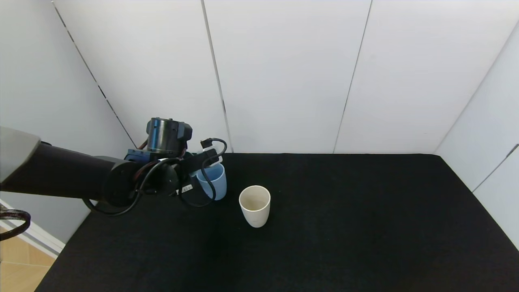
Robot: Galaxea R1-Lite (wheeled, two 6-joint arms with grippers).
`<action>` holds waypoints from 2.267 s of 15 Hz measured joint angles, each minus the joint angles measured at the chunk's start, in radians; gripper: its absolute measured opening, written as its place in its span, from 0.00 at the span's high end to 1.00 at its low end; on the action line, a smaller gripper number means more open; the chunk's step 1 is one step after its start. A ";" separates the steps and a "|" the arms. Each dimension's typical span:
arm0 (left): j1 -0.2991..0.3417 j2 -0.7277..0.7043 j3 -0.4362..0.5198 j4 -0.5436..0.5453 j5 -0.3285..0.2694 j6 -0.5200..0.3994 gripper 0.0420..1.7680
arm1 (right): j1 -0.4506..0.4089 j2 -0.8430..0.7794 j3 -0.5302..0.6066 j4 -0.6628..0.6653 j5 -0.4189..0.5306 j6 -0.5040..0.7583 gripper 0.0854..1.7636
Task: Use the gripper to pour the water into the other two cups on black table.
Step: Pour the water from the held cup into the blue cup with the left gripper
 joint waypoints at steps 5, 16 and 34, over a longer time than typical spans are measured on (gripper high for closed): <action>-0.015 0.026 -0.016 -0.009 0.049 0.040 0.33 | 0.000 0.000 0.000 0.000 0.000 0.000 0.03; -0.056 0.058 -0.070 -0.009 0.204 0.167 0.33 | 0.000 0.000 0.000 0.000 0.000 0.000 0.03; -0.052 0.050 -0.060 0.004 0.201 0.010 0.33 | 0.000 0.000 0.000 0.000 0.000 0.000 0.03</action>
